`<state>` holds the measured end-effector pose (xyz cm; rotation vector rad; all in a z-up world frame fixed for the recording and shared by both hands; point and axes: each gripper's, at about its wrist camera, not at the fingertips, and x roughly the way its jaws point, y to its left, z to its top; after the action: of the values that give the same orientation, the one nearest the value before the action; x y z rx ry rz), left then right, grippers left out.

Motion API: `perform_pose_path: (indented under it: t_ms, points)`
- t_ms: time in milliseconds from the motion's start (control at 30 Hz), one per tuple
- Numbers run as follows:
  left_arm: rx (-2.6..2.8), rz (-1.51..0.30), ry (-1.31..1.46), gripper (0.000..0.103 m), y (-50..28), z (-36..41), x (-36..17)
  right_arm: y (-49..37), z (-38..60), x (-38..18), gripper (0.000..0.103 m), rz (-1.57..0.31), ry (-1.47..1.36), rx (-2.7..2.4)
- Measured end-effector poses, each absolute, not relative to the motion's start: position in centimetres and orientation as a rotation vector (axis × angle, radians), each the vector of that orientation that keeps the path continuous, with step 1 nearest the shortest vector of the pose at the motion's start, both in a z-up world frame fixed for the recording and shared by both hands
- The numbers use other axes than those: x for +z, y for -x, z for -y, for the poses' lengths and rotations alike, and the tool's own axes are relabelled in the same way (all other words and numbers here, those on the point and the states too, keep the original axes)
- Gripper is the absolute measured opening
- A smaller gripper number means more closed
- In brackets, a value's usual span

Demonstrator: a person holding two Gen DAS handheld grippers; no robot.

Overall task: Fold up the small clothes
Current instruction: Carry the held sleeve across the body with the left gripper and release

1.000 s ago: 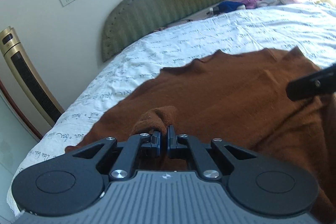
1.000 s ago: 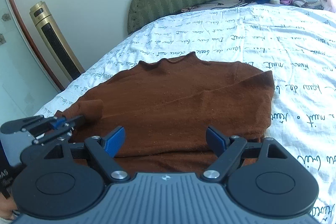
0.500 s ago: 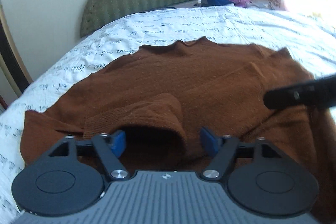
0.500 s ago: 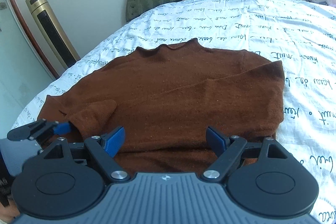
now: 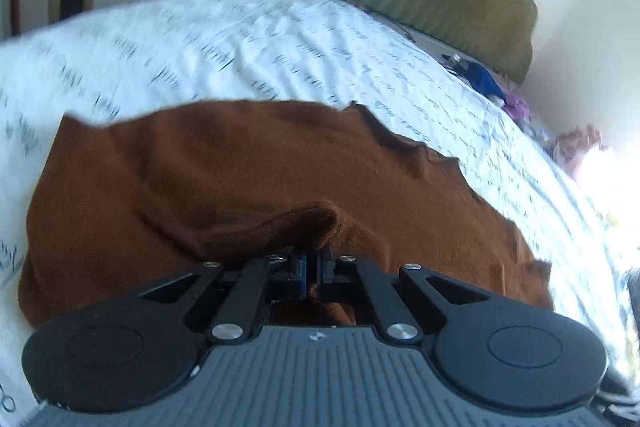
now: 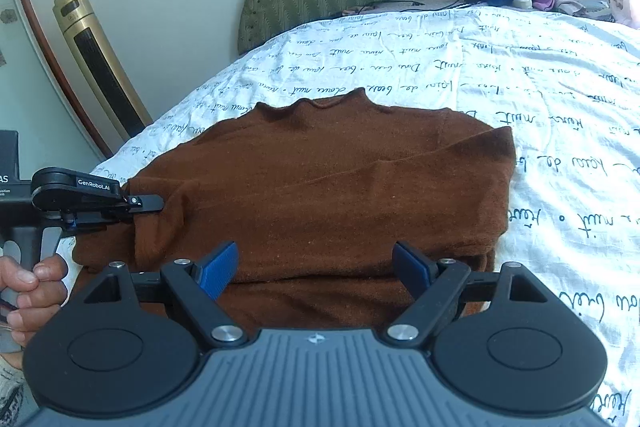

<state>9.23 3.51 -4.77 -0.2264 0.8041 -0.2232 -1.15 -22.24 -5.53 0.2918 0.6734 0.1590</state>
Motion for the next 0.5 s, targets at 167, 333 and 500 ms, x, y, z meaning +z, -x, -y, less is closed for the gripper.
perform_pose_path:
  t_ms: [167, 333, 500]
  points:
    - [-0.351, -0.747, -0.022, 0.004, -7.2, 6.6, -3.3, 2.0, 25.1, -5.3, 0.084, -0.64, -0.352, 0.089]
    - [-0.45, -0.747, -0.111, 0.004, -5.8, 13.4, -5.1, 3.4, 27.6, -5.0, 0.084, -0.626, -0.379, 0.05]
    - [-0.451, -0.715, -0.23, 0.004, -5.5, 17.6, -5.0, 4.8, 29.1, -5.0, 0.084, -0.607, -0.386, 0.028]
